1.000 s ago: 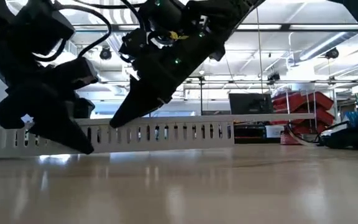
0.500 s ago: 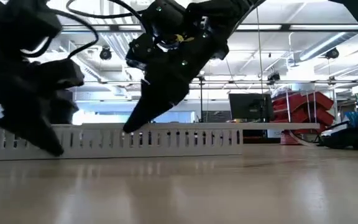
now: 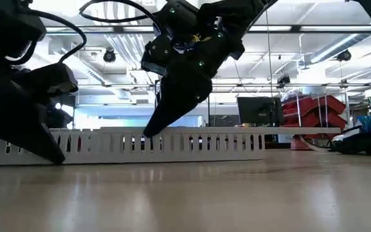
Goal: Ziptie cables
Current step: Close the white cable duct
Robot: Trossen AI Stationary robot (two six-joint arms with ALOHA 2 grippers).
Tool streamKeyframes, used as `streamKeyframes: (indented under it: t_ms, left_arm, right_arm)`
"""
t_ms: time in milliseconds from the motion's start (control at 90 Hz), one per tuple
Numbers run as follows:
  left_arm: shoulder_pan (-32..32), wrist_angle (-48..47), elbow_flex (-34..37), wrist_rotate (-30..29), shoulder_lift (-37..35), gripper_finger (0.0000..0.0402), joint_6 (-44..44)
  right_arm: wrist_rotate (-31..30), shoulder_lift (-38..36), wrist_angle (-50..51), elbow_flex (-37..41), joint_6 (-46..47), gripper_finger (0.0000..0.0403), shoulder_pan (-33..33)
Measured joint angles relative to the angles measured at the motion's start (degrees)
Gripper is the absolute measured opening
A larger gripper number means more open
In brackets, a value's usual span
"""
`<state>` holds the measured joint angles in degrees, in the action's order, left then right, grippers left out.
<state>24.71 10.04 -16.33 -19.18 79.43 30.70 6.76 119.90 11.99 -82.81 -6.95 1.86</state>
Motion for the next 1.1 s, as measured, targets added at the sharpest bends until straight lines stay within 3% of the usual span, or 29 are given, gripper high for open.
streamKeyframes:
  t_ms: [111,311,433,656,1100]
  left_arm:
    - [0.0,0.0,0.1,-0.1,0.0,0.0228,-0.7]
    - [0.0,0.2,0.1,0.0,0.0,0.0217,-1.0]
    - [0.0,0.7,0.1,0.0,0.0,0.0224,-1.0]
    - [-0.4,0.4,-0.7,-0.4,0.0,0.0220,-3.7]
    - [-1.9,-0.7,-1.9,0.0,-0.7,0.0220,-5.7]
  right_arm:
    - [-3.2,0.0,0.0,0.0,1.9,0.0219,0.3]
    - [-3.3,0.1,0.5,-0.2,4.0,0.0223,-0.1]
    - [-0.2,0.3,-2.0,-0.2,2.0,0.0221,0.0]
    - [-0.1,1.8,-5.8,-0.1,1.2,0.0224,0.8]
    - [3.6,1.7,-0.7,-1.9,-6.8,0.0226,0.9]
